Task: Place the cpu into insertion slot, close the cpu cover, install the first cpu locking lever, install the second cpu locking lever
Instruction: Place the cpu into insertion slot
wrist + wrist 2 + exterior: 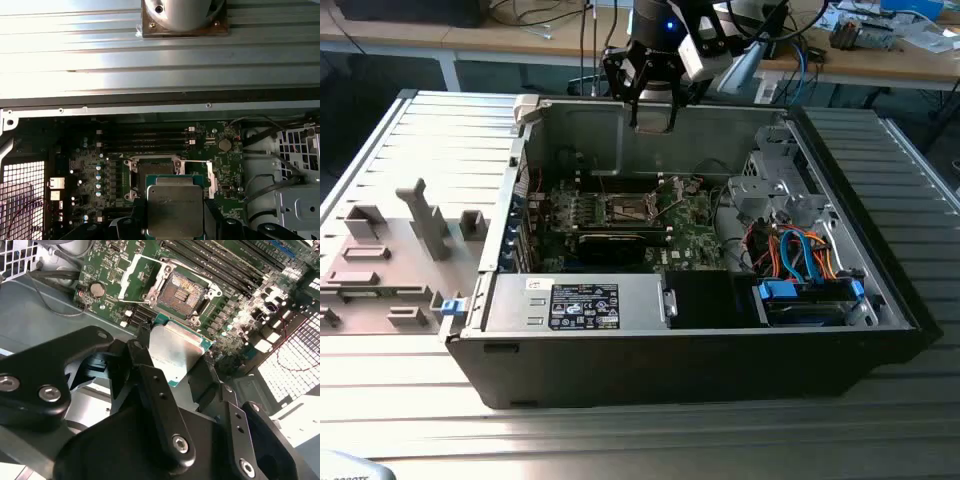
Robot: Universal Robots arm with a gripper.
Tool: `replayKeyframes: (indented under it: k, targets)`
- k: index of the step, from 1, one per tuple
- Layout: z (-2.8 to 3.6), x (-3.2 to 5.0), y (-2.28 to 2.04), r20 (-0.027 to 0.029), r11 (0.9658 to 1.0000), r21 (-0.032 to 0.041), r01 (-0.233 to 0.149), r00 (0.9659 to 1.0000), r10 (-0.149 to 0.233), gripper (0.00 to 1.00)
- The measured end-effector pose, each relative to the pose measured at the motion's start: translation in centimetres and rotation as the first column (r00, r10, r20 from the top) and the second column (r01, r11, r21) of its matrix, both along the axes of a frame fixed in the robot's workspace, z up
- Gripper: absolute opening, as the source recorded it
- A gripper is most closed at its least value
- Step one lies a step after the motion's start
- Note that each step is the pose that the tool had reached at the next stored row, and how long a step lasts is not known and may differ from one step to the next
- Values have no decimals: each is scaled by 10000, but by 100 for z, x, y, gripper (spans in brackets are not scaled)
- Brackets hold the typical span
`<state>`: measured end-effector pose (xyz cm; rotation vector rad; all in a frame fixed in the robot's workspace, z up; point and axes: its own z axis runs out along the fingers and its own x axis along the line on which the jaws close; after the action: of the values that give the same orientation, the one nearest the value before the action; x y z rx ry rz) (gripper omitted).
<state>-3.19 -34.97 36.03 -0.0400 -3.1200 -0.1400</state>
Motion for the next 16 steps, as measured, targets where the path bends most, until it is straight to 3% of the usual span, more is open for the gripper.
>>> replayKeyframes:
  k: [16]
  targets:
    - [-16, -26, -3, -1, 10000, -1, -1, 10000, 1, 55]
